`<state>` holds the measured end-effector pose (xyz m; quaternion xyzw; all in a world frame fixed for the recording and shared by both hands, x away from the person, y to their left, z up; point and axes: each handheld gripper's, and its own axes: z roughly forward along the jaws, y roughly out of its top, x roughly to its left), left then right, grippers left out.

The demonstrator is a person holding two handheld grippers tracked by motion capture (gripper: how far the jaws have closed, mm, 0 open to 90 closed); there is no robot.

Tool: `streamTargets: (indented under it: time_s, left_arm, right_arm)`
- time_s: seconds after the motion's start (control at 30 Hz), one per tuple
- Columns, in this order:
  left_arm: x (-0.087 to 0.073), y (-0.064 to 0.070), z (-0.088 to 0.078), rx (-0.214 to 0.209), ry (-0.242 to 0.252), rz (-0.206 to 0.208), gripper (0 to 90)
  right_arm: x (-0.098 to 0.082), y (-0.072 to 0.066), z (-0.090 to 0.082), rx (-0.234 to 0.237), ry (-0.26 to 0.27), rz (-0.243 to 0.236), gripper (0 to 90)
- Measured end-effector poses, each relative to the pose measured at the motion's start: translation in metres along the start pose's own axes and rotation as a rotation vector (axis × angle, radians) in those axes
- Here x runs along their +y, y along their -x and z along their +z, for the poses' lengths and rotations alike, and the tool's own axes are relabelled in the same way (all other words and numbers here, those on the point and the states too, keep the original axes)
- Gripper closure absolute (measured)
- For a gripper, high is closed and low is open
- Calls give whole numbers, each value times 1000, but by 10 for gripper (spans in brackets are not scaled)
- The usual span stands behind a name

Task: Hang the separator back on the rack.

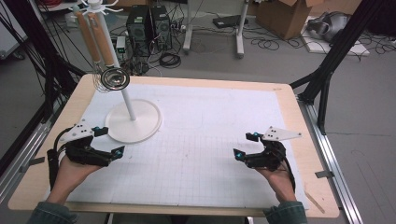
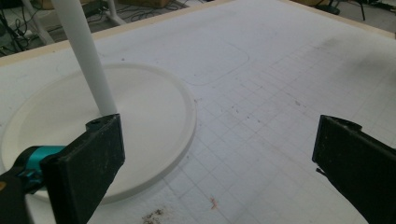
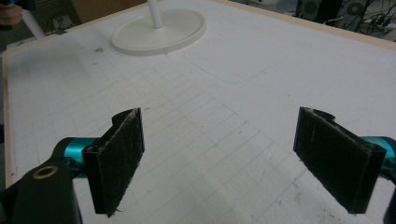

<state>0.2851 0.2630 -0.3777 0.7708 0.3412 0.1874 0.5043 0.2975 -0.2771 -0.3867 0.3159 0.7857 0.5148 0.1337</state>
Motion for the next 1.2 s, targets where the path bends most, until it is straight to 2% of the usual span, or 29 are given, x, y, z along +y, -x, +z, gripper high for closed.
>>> streamTargets:
  time_s: [0.37, 0.9, 0.97, 1.2]
  left_arm:
    - [-9, 4, 4, 3, -4, -1, 17]
    - [-23, 11, 12, -17, -21, -3, 17]
    - [-25, 11, 12, -29, -25, -7, 17]
    - [-33, 13, 15, -26, -24, -12, 17]
  right_arm:
    - [-5, -2, 1, 0, -6, 8, 153]
    - [-18, -3, -1, -6, -7, 23, 150]
    - [-19, -3, -1, -4, -7, 23, 150]
    - [-25, -5, -2, -13, -12, 31, 150]
